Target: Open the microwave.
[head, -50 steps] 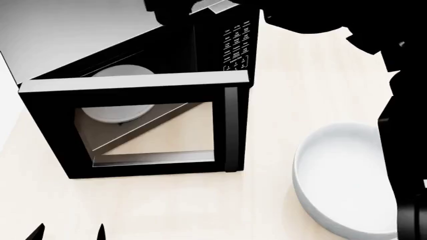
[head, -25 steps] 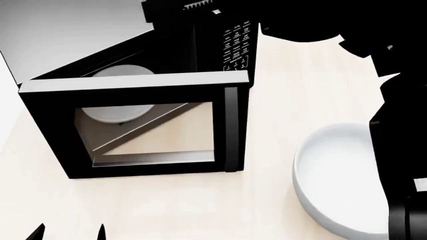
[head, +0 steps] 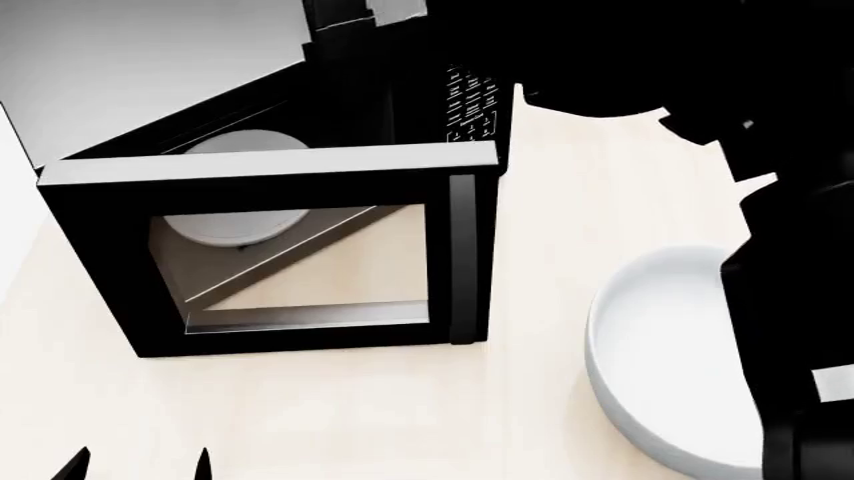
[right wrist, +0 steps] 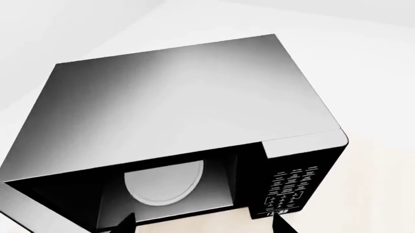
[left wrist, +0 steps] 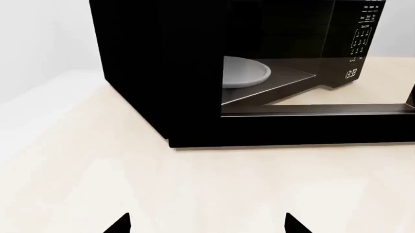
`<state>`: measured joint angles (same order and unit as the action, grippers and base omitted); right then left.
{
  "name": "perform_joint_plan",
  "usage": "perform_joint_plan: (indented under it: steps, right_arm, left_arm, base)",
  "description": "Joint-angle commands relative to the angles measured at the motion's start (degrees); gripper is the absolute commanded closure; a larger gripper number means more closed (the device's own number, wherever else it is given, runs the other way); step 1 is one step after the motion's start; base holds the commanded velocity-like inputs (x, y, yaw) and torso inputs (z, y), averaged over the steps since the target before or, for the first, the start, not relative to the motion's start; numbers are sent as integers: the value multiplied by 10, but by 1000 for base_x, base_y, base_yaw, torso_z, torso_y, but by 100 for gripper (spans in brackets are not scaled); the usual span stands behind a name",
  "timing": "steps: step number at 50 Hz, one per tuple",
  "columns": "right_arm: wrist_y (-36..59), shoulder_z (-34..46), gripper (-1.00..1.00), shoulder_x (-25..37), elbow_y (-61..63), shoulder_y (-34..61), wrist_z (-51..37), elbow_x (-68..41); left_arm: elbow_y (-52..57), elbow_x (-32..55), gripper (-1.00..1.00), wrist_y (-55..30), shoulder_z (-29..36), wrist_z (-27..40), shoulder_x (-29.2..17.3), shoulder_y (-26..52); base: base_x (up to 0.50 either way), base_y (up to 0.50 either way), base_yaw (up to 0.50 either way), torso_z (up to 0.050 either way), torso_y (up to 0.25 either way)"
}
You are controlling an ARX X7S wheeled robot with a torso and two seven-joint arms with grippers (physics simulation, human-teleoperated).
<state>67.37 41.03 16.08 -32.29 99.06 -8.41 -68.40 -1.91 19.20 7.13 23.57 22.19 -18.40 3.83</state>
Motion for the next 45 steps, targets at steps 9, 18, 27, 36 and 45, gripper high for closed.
perform_joint_plan:
  steps: [9, 18, 27, 36, 45]
  right_arm:
    - [-9, 7, -100, 2, 1, -28, 2, 0]
    - [-8, 10, -100, 4, 5, -35, 2, -2]
    - [-7, 12, -100, 4, 9, -41, 0, -5]
    - [-16, 18, -100, 4, 2, -52, 11, -1]
    - [-19, 18, -100, 8, 7, -65, 10, -3]
  left_arm:
    - [-6, 9, -100, 2, 4, -4, 0, 1]
    - [-5, 10, -100, 1, 4, -3, -1, 1]
    - [-5, 11, -100, 1, 5, -2, -2, 2]
    - [-6, 12, -100, 2, 6, -2, -2, 2]
    - [-6, 13, -100, 2, 7, -2, -3, 2]
  base:
    - [0, 0, 0, 0, 0]
    - [0, 0, 0, 0, 0]
    - [0, 0, 0, 0, 0]
    - [0, 0, 0, 0, -2]
    - [0, 0, 0, 0, 0]
